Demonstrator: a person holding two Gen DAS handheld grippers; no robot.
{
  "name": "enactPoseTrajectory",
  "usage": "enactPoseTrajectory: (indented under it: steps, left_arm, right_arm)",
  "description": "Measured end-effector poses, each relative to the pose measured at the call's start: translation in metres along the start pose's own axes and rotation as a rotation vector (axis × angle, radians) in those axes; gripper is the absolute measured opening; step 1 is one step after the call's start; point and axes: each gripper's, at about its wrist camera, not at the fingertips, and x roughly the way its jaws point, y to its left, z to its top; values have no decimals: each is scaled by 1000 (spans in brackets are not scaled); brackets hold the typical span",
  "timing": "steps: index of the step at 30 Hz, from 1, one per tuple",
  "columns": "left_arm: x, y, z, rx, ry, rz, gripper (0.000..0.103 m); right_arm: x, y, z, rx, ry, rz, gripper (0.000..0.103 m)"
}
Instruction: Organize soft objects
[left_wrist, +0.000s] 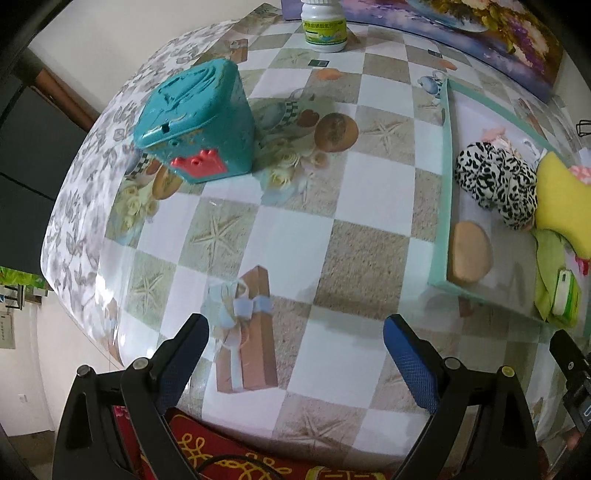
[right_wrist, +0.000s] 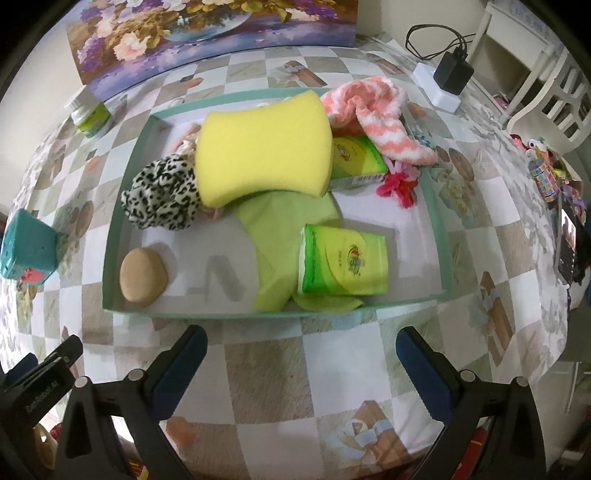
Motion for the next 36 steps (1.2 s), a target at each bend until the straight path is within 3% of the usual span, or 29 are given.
enactPoseTrajectory:
  steps: [21, 36]
  left_arm:
    - [-10, 10, -19, -3, -34, -52, 96]
    - [-3, 3, -15, 22, 0, -60, 96]
  right_arm:
    - [-26, 4, -31, -8, -99, -29, 103]
    - [-20, 8, -29, -26, -79, -37, 103]
